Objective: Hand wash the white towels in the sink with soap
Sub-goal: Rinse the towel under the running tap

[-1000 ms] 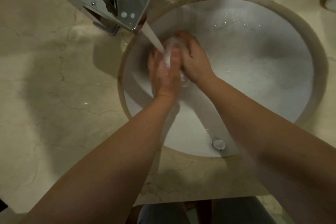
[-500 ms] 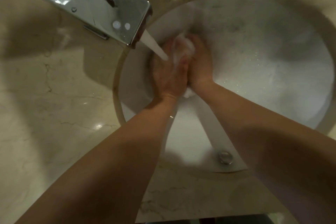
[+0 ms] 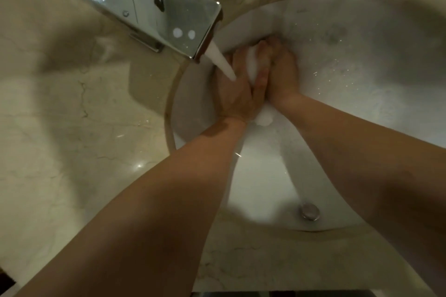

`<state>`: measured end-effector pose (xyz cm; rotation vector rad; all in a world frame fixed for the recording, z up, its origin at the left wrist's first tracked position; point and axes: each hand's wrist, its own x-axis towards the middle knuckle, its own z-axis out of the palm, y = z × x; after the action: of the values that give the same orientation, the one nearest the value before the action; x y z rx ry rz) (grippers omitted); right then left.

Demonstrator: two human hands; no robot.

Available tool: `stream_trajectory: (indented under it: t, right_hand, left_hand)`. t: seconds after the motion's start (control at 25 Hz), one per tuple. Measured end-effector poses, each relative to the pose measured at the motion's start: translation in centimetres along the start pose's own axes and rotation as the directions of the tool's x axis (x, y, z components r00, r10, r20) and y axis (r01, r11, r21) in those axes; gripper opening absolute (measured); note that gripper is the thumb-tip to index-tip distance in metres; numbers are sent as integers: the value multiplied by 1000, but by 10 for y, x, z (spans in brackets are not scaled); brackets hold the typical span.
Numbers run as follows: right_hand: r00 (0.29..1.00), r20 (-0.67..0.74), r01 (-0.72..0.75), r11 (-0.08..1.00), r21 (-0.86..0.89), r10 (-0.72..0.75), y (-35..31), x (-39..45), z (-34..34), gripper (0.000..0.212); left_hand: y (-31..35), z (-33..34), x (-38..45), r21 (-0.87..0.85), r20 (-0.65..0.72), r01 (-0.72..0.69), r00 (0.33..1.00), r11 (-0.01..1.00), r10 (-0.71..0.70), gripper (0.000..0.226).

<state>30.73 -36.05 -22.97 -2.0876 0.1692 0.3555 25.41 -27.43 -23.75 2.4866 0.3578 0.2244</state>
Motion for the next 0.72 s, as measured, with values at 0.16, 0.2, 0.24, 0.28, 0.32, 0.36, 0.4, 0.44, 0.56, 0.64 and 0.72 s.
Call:
stream_trajectory:
  t: [0.16,0.2,0.24,0.28,0.32,0.36,0.4,0.44,0.56,0.64,0.72]
  right_hand:
    - [1000,4,-11,1000,5,11,-4,-10,-5,28]
    - [999,16,-35,999,18,34,-6,-13,-7,30]
    - [998,34,-56,998,18,55,-7,-15,-10,34]
    - [996,63,-69,997,-18,70,-7,-18,-13,39]
    - [993,90,-67,995,-71,73,-7,-20,-15,42]
    - [991,103,-68,990,-120,80,-8,-23,-16,46]
    - [990,107,-78,986,-148,94,-10,-26,-17,49]
    - [987,104,-105,985,-140,121,-11,-29,-17,52]
    - [985,60,-161,987,21,160,-15,-38,-17,43]
    - [991,24,-136,984,114,134,-14,-43,-15,39]
    - [993,14,-115,976,187,114,-14,-49,-15,42]
  left_hand:
    - [11,-5,-5,55,-14,155,988,986,-155,63]
    - [17,-8,-14,80,-45,290,957,954,-287,69]
    - [24,-11,-24,64,-105,427,902,902,-419,78]
    - [31,-15,-34,-6,-159,540,830,841,-534,86]
    - [38,-19,-41,-115,-162,625,755,772,-635,92]
    - [43,-24,-43,-231,-110,688,684,688,-721,94]
    - [47,-27,-42,-321,-27,748,606,581,-795,96]
    - [49,-30,-38,-373,80,809,517,455,-852,98]
    - [49,-38,-24,-423,361,900,274,105,-891,107]
    - [47,-44,-22,-473,426,880,274,46,-862,93]
    - [46,-48,-24,-516,416,847,379,129,-826,88]
